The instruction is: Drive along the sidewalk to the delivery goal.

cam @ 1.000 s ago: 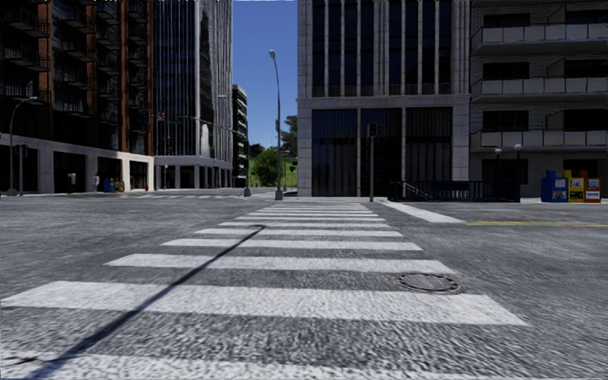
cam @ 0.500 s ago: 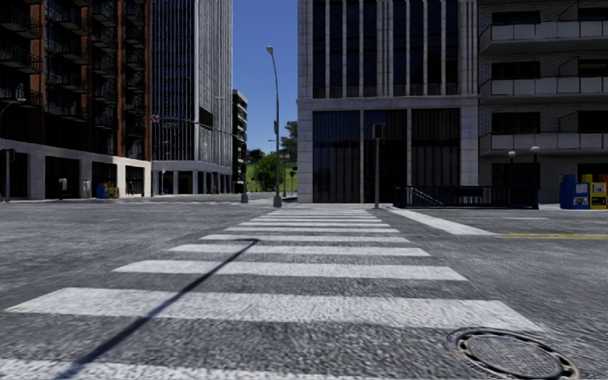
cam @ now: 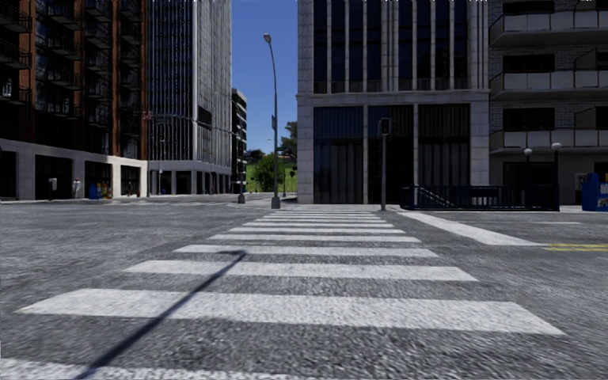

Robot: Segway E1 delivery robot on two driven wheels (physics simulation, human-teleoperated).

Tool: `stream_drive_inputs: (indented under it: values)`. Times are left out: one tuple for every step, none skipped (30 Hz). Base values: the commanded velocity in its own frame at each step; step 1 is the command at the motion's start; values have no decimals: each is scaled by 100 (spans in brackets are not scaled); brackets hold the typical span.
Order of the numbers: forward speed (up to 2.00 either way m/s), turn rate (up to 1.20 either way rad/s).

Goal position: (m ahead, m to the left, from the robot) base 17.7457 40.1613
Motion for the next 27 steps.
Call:
stream_drive_inputs:
  values:
    - [200, 0]
    - [200, 0]
    - [200, 0]
    - [200, 0]
    - [200, 0]
    - [200, 0]
    - [200, 0]
    - [200, -11]
    - [200, -20]
    - [200, -22]
    - [200, -22]
    - [200, -19]
    - [200, -3]
    - [200, 0]
    - [200, 0]
    - [200, 0]
    - [200, 0]
    - [200, 0]
    - [200, 0]
    - [200, 0]
    - [200, 0]
    - [200, 0]
    - [200, 0]
    - [200, 0]
    - [200, 0]
    - [200, 0]
    - [200, 0]
